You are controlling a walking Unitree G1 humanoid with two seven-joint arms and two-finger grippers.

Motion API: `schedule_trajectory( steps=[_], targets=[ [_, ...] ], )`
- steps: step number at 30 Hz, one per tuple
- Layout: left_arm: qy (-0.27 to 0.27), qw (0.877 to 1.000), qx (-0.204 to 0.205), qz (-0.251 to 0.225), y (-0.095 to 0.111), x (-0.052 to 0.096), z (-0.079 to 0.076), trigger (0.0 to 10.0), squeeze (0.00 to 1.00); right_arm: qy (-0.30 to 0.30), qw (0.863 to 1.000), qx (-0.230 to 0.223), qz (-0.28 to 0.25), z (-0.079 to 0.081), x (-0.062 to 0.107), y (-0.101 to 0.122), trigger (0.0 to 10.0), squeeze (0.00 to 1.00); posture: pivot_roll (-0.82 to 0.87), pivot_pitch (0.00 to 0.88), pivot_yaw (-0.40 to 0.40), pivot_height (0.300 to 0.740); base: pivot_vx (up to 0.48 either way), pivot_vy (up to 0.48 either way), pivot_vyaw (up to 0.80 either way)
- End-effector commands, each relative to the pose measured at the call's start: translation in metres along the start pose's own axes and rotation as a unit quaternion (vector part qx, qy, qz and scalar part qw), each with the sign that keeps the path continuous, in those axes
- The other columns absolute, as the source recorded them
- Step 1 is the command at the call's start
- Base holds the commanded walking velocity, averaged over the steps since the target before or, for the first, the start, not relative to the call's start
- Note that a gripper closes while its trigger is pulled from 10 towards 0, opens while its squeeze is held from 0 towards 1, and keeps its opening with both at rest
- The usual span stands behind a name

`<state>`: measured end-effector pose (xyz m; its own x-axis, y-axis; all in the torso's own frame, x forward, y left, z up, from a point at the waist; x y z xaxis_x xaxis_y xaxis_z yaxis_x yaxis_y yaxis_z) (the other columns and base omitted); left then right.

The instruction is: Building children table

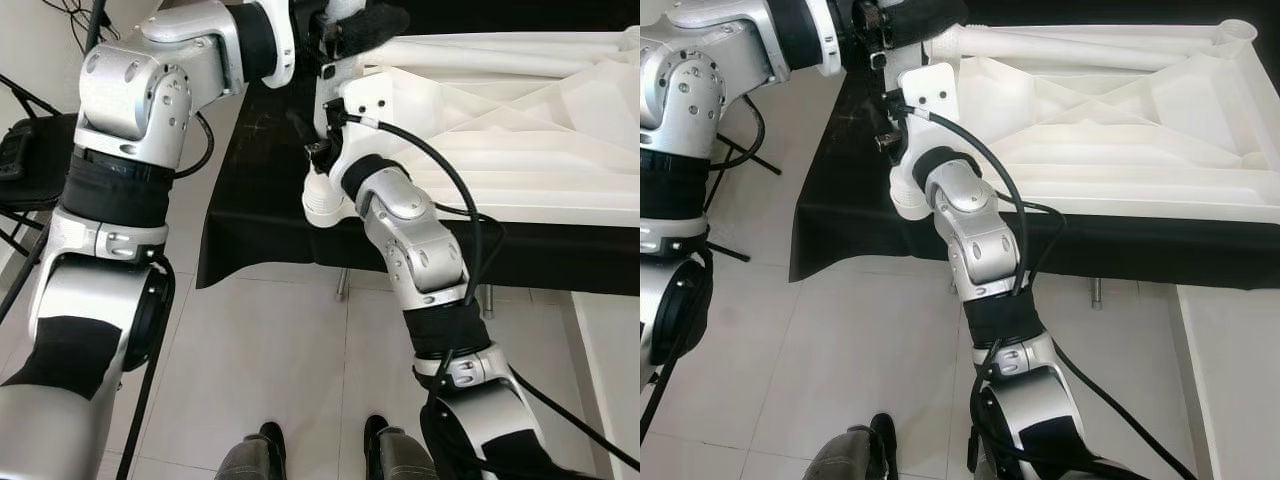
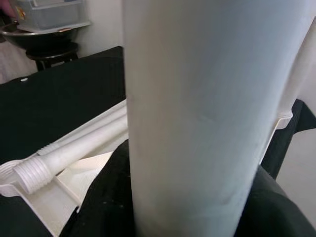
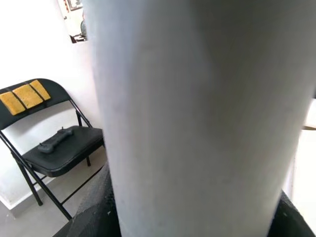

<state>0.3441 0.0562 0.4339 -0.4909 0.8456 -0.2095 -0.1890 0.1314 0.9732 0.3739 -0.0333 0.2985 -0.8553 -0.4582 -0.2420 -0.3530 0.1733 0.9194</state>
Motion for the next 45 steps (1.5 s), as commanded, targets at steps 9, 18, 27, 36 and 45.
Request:
schedule_trajectory(
  steps=[9,18,27,36,45],
  targets=[
    [-0.021,1.0,0.004,0.003,0.0,0.001,-0.006,0.0,0.0,0.037,0.995,-0.019,0.095,0.02,0.004,-0.048,10.0,0.0,0.08,0.293,0.093,0.74,0.0,0.0,0.0],
    [-0.065,0.998,0.025,-0.011,-0.012,0.004,-0.026,0.0,0.0,0.183,0.983,-0.012,0.018,0.028,-0.004,-0.024,10.0,1.0,0.09,0.291,0.087,0.74,0.0,0.0,0.0],
    [-0.095,0.995,0.03,-0.026,-0.012,0.003,-0.034,0.0,0.0,0.259,0.966,0.012,-0.019,0.02,-0.017,-0.007,10.0,0.0,0.09,0.296,0.085,0.74,0.0,0.0,0.0],
    [-0.121,0.992,0.028,-0.026,-0.019,0.009,-0.045,0.0,0.0,0.326,0.943,0.035,-0.05,0.012,-0.026,0.013,10.0,0.0,0.09,0.307,0.086,0.74,0.0,0.0,0.0],
    [-0.11,0.993,0.031,-0.034,-0.021,0.013,-0.045,0.0,0.0,0.351,0.933,0.04,-0.059,0.01,-0.031,0.02,10.0,0.0,0.08,0.315,0.074,0.74,0.0,0.0,0.0]
  ],
)
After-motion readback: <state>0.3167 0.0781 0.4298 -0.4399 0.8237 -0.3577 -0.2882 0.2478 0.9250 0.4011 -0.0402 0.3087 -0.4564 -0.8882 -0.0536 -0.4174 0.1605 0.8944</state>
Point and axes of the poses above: a point about 5 cm out from each wrist's last joint towards the gripper, its own x axis pointing back from the gripper into the wrist, its own y axis along the axis of the wrist's last joint, z = x × y, the point moved 2 cm from there along -x, pointing out of the wrist towards the gripper, and after that the axes turned 12 degrees about x, right-handed, at the moved point
